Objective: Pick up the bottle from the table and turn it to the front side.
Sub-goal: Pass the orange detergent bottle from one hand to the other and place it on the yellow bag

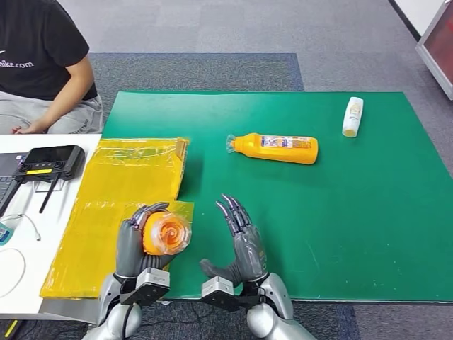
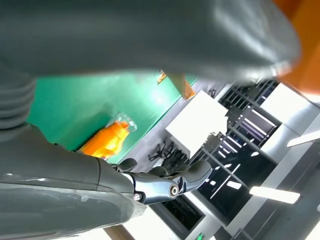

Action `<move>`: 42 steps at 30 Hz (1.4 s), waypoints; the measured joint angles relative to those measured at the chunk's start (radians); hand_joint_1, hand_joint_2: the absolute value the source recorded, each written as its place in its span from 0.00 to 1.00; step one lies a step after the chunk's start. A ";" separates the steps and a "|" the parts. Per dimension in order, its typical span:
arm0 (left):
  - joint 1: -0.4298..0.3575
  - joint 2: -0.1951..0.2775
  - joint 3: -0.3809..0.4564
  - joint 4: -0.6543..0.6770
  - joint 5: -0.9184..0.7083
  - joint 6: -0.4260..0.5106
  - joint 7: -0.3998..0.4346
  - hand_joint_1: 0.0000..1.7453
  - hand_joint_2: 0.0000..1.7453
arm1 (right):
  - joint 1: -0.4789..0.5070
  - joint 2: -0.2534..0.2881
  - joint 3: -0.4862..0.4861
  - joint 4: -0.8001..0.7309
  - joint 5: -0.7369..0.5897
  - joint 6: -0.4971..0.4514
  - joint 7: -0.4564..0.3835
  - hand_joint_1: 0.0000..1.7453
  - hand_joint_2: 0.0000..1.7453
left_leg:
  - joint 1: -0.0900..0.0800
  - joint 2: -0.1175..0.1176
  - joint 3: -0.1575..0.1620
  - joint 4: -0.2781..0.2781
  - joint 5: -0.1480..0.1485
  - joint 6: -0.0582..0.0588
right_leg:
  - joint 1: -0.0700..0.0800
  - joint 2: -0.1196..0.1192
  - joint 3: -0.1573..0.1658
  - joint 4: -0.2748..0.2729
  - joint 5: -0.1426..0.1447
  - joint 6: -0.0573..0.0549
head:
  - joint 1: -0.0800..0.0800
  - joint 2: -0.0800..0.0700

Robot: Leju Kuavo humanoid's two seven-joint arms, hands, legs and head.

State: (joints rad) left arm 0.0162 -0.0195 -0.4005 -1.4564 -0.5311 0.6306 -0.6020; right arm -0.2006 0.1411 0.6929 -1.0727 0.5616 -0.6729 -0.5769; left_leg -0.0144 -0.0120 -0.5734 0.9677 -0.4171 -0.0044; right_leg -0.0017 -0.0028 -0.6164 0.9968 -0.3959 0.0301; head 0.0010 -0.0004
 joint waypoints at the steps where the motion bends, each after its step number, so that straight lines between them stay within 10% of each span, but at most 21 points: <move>1: 0.005 0.007 0.006 -0.002 -0.015 0.006 0.005 1.00 1.00 | 0.002 0.001 -0.002 0.003 0.003 -0.002 0.001 0.00 0.00 | 0.000 0.000 0.000 0.000 0.000 0.000 | 0.000 0.000 0.000 0.000 0.000 0.000 | 0.000 0.000; 16: 0.036 0.104 0.090 0.064 -0.432 0.022 0.264 1.00 1.00 | 0.031 0.015 -0.044 0.021 0.018 0.004 0.004 0.00 0.00 | 0.000 0.000 0.000 0.000 0.001 -0.001 | 0.000 0.000 -0.001 0.000 0.000 0.000 | 0.000 0.000; 42: -0.350 -0.002 0.145 0.601 -0.430 0.055 0.223 1.00 1.00 | -0.020 0.071 -0.051 0.104 -0.022 0.036 -0.040 0.00 0.00 | 0.001 0.000 -0.003 0.000 0.010 -0.004 | 0.002 0.000 -0.004 0.000 0.010 -0.006 | 0.000 0.000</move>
State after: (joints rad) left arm -0.3335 -0.0213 -0.2552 -0.8554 -0.9609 0.6856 -0.3787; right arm -0.2204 0.2123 0.6420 -0.9684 0.5396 -0.6372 -0.6171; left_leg -0.0130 -0.0123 -0.5767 0.9676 -0.4074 -0.0088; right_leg -0.0002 -0.0028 -0.6202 0.9969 -0.3859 0.0241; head 0.0010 -0.0004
